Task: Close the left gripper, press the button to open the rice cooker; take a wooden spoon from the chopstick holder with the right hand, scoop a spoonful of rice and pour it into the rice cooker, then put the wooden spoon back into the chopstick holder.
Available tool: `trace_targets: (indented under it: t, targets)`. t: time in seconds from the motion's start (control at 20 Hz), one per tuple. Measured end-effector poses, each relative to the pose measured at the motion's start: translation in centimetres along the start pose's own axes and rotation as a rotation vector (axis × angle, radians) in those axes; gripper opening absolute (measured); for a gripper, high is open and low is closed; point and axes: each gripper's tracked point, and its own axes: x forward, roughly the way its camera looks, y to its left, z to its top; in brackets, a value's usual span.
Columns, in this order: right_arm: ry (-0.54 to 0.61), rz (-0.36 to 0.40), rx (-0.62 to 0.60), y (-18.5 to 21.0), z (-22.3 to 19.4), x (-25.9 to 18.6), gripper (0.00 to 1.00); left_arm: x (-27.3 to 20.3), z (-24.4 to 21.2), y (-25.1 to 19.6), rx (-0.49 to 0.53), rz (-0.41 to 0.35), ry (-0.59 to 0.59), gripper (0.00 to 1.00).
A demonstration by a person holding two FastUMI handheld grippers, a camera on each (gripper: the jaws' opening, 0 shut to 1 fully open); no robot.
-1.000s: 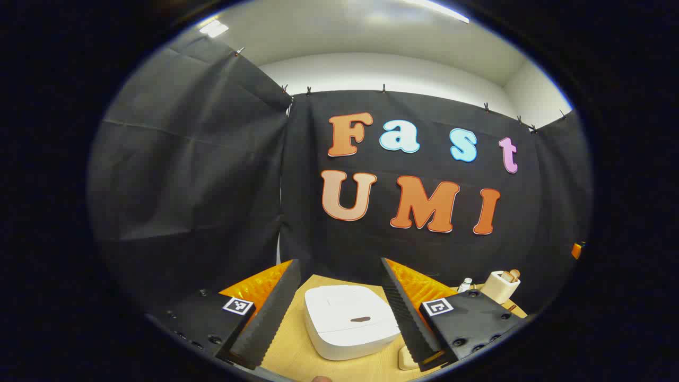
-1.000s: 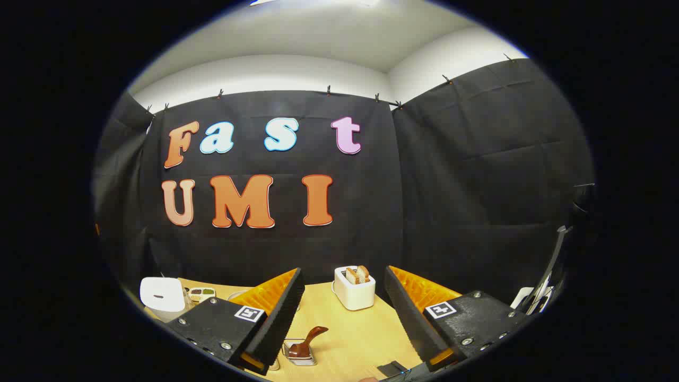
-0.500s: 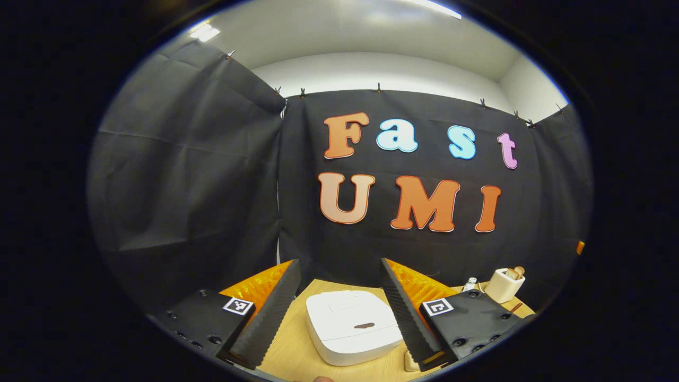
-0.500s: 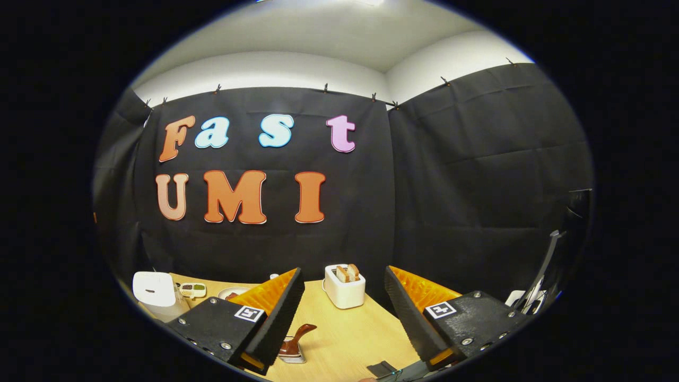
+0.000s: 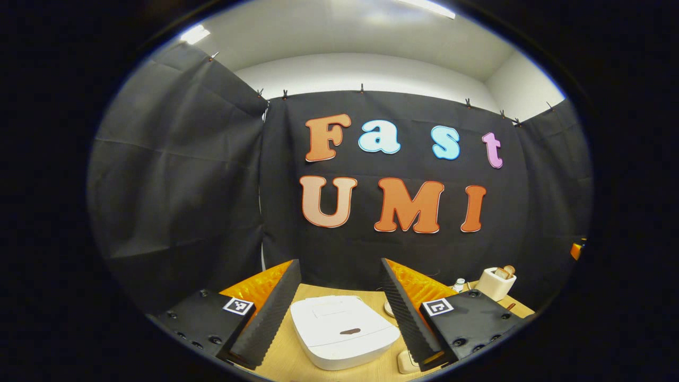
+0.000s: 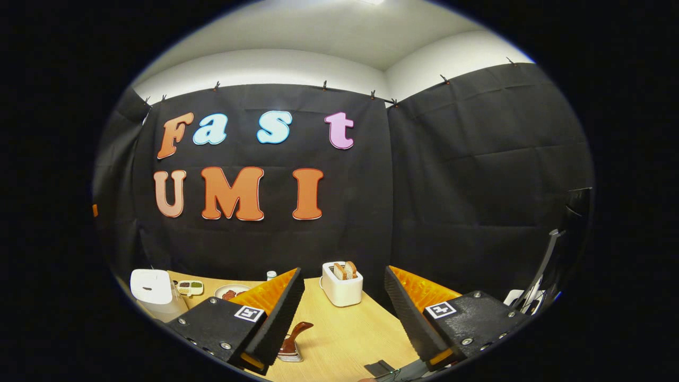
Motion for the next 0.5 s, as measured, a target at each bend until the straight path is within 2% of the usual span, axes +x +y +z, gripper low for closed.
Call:
trace_targets:
  t: [0.3, 0.45, 0.5]
  targets:
    - [-0.005, -0.004, -0.01, -0.08, 0.08, 0.26, 0.95, 0.47, -0.71, 0.05, -0.022, -0.009, 0.022, 0.98]
    - [0.001, -0.001, -0.009, 0.24, -0.09, 0.44, 0.95, 0.62, -0.72, 0.12, -0.011, -0.007, 0.026, 0.83]
    - [0.002, 0.004, -0.008, 0.42, -0.03, 0.41, 0.95, 0.61, -0.86, 0.41, -0.007, 0.0, 0.027, 0.74]
